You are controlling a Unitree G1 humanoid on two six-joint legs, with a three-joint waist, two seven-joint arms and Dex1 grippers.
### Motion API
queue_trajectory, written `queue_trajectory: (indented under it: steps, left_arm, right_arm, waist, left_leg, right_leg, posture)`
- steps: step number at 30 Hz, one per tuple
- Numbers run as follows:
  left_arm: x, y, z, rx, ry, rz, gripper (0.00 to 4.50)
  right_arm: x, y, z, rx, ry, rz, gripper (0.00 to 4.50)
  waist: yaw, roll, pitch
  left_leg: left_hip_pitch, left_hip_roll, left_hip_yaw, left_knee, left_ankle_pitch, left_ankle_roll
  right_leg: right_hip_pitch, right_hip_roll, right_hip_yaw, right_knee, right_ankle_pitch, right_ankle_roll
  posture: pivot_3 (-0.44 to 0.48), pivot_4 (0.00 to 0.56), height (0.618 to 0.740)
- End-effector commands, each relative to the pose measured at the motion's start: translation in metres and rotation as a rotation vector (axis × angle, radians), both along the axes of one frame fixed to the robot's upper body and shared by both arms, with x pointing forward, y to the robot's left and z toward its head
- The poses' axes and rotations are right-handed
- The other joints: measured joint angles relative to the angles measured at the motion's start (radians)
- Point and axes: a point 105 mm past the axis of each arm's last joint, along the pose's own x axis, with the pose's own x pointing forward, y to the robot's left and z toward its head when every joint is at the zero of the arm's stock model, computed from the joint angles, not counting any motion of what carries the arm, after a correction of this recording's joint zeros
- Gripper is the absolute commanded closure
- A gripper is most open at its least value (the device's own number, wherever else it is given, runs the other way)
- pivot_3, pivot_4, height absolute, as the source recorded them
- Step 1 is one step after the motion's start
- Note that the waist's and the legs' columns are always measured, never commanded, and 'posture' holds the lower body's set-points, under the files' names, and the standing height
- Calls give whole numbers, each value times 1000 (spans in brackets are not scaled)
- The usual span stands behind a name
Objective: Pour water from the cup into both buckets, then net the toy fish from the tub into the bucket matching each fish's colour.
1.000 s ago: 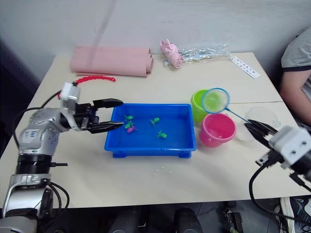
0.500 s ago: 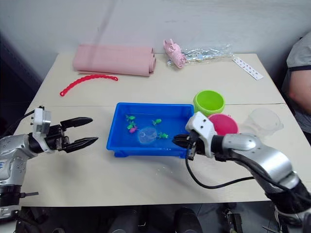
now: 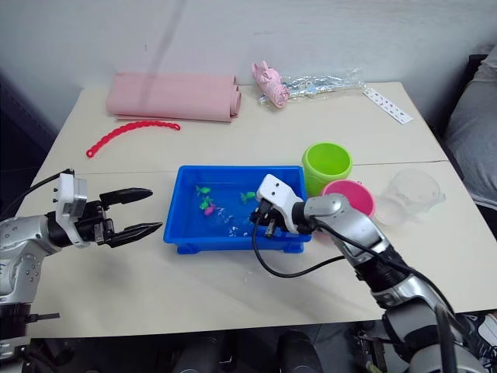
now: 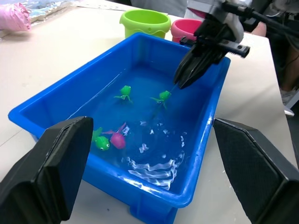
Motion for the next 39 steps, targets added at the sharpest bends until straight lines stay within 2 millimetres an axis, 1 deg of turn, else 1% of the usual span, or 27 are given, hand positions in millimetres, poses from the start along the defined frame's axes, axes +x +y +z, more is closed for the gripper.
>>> queue_trajectory:
  steps: [1,5,11,17,21,30,39]
  left_arm:
    - [-3,3,8,7,-30,4,38]
    - [-3,3,7,9,-27,6,38]
    - [0,0,6,6,-24,-5,38]
    - [4,-3,8,3,-29,-20,38]
    - [5,-3,8,1,-29,-23,38]
    - [7,-4,6,1,-19,-33,38]
    - [8,-4,5,7,-12,-41,38]
  right_arm:
    - [4,-3,17,42,-69,-5,4500]
    - [1,-10,19,50,-77,-7,4500]
    - [-7,-27,15,29,-44,-25,4500]
    - [-11,-35,11,22,-22,-40,4500]
    - [-15,-36,15,56,-30,-25,4500]
    - [-15,-30,2,69,-25,-20,4500]
    - [-18,-31,2,98,-58,-15,4500]
  waist:
    - [1,0,0]
    - [1,0,0]
    - [1,0,0]
    - [0,0,0]
    - [1,0,0]
    - [1,0,0]
    - [1,0,0]
  left_leg:
    - [0,0,0,0,0,0]
    - [0,0,0,0,0,0]
    - [0,0,0,0,0,0]
    - [0,0,0,0,0,0]
    - [0,0,0,-1,0,0]
    - [0,0,0,-1,0,0]
    - [0,0,0,-1,0,0]
  right_leg:
    - [0,0,0,0,0,0]
    - [0,0,0,0,0,0]
    - [0,0,0,0,0,0]
    - [0,0,0,0,0,0]
    - [0,0,0,-1,0,0]
    - [0,0,0,0,0,0]
    - [0,0,0,-1,0,0]
  posture:
    - [0,150,740]
    - [0,150,740]
    - [0,150,740]
    - [0,150,740]
    - [0,150,740]
    - [0,150,740]
    - [0,150,740]
